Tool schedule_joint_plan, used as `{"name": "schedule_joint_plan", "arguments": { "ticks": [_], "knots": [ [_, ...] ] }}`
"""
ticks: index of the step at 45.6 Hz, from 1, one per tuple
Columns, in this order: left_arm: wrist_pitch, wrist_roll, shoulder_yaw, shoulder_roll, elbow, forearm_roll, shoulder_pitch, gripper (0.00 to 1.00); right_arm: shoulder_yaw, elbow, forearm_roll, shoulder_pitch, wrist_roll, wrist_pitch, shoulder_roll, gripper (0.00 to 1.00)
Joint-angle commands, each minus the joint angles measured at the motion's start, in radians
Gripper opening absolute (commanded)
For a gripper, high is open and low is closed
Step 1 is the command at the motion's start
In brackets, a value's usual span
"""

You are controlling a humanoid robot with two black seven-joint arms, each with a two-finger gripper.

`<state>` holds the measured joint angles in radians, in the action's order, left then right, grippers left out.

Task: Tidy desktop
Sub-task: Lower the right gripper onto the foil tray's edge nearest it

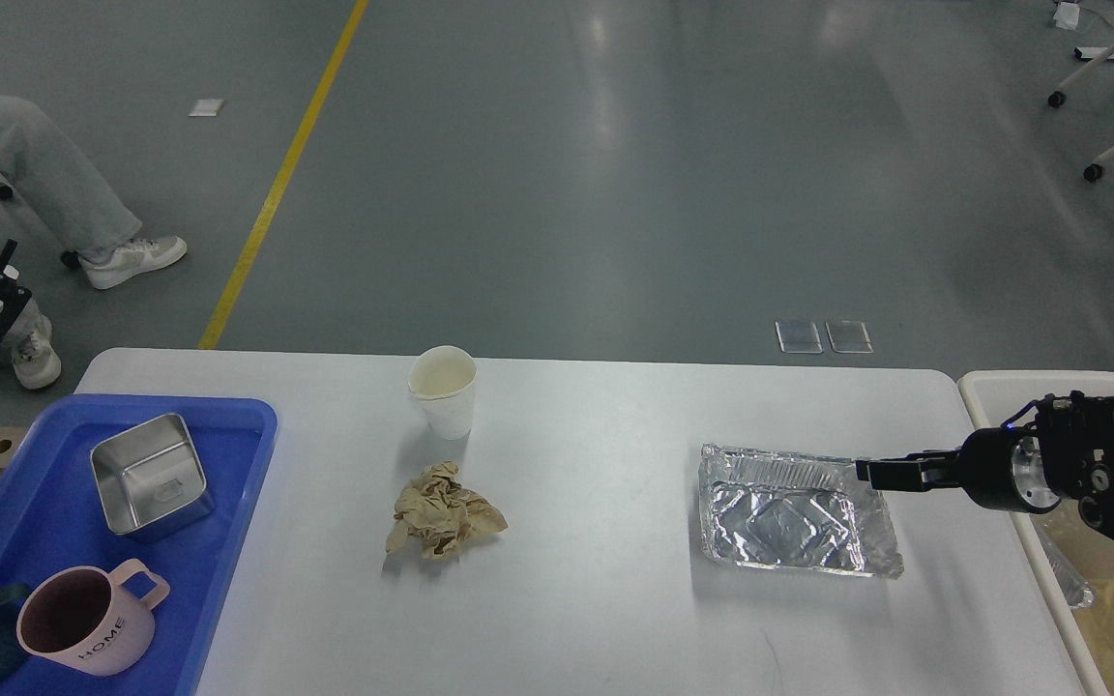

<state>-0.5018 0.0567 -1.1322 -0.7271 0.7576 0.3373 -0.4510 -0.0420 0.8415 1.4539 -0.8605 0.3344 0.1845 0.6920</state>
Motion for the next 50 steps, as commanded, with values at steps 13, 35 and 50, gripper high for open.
{"name": "schedule_joint_plan", "arguments": {
  "ticks": [13, 35, 50],
  "knots": [
    [-0.001, 0.000, 0.000, -0.002, 0.000, -0.001, -0.002, 0.97, -0.082, -0.064, -0.003, 0.035, 0.000, -0.069, -0.081, 1.00],
    [-0.020, 0.000, 0.011, 0.005, -0.001, -0.003, 0.002, 0.97, -0.084, -0.151, -0.004, 0.078, 0.002, -0.103, -0.173, 1.00],
    [-0.021, 0.002, 0.012, -0.002, -0.001, -0.004, 0.000, 0.97, -0.098, -0.236, -0.024, 0.090, 0.000, -0.134, -0.236, 0.39]
  ]
}}
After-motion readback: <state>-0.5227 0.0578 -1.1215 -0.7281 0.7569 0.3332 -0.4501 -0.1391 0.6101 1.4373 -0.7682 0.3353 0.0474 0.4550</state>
